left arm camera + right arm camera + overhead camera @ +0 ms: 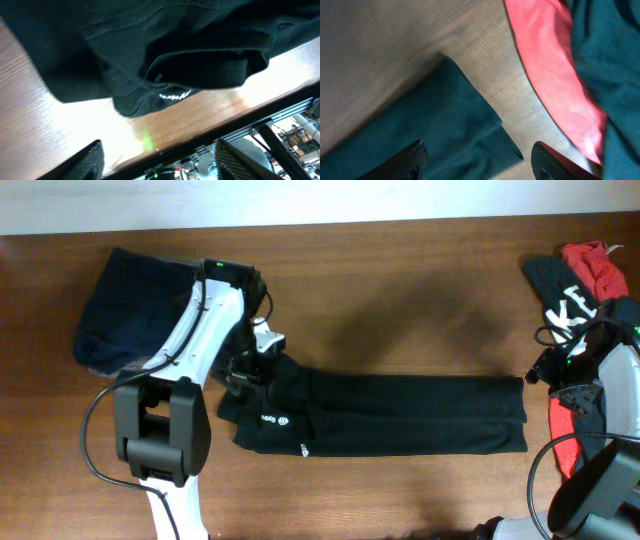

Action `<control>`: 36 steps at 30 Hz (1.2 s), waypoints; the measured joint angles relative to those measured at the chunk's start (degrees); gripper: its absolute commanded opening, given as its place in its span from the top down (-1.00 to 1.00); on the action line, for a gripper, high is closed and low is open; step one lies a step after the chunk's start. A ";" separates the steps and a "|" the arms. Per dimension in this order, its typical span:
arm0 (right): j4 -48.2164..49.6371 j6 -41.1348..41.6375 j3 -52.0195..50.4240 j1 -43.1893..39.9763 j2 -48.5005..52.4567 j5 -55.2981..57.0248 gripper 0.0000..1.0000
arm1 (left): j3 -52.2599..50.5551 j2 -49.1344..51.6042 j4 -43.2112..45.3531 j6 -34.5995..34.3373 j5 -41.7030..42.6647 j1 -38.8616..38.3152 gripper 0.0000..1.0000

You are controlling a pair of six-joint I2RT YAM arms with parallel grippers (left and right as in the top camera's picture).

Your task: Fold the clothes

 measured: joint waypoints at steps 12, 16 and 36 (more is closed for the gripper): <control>-1.46 -7.32 -0.35 -2.62 14.95 -7.93 -0.47 | 15.15 -12.50 -1.55 -0.83 0.39 9.55 -0.98; -0.96 -8.50 -0.35 -2.62 18.10 -8.35 -0.44 | 15.91 -20.55 -1.62 -1.01 0.81 13.05 -0.98; -6.38 -16.85 -0.87 -4.44 20.26 -17.90 0.92 | 16.17 -24.33 -0.63 -1.20 2.12 13.84 -0.98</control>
